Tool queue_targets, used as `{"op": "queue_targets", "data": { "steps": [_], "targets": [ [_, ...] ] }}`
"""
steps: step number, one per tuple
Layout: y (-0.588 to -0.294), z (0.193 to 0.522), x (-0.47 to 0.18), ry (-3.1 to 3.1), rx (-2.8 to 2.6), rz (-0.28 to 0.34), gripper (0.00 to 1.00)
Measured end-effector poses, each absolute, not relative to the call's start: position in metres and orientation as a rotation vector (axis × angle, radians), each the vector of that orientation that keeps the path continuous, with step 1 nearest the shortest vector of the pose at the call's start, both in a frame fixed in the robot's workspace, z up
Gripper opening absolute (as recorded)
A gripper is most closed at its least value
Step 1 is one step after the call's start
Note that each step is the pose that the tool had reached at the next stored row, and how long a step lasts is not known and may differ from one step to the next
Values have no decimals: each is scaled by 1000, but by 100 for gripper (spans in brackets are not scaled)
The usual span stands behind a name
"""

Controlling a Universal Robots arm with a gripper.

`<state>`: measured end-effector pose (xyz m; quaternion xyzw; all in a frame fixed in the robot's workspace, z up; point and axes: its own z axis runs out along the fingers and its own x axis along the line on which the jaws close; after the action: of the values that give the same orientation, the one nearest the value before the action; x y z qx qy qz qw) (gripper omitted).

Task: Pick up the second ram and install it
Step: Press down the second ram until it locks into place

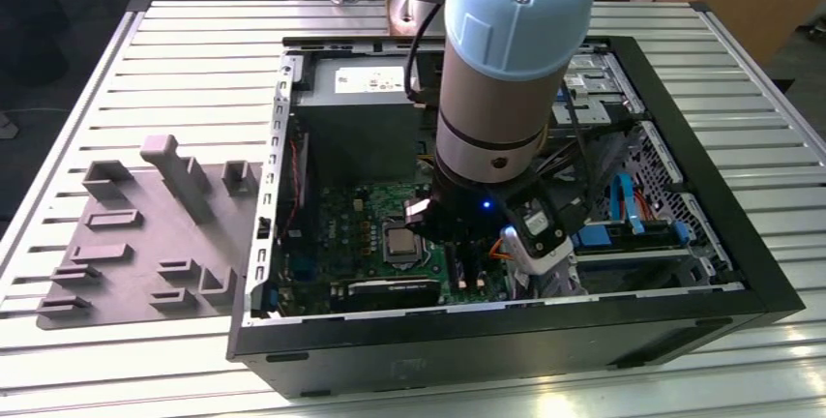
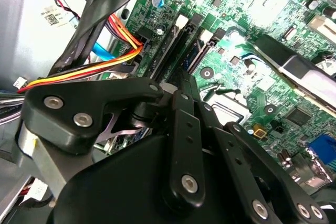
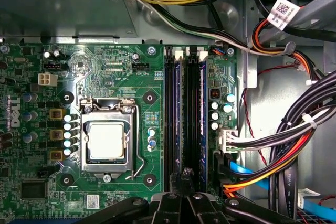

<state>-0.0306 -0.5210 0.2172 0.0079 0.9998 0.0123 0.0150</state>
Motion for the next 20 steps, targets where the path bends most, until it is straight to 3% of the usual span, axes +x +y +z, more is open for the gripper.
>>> {"op": "queue_targets", "data": {
  "steps": [20],
  "targets": [
    [-521,249,-31,3111,25,39,11]
  ]
}}
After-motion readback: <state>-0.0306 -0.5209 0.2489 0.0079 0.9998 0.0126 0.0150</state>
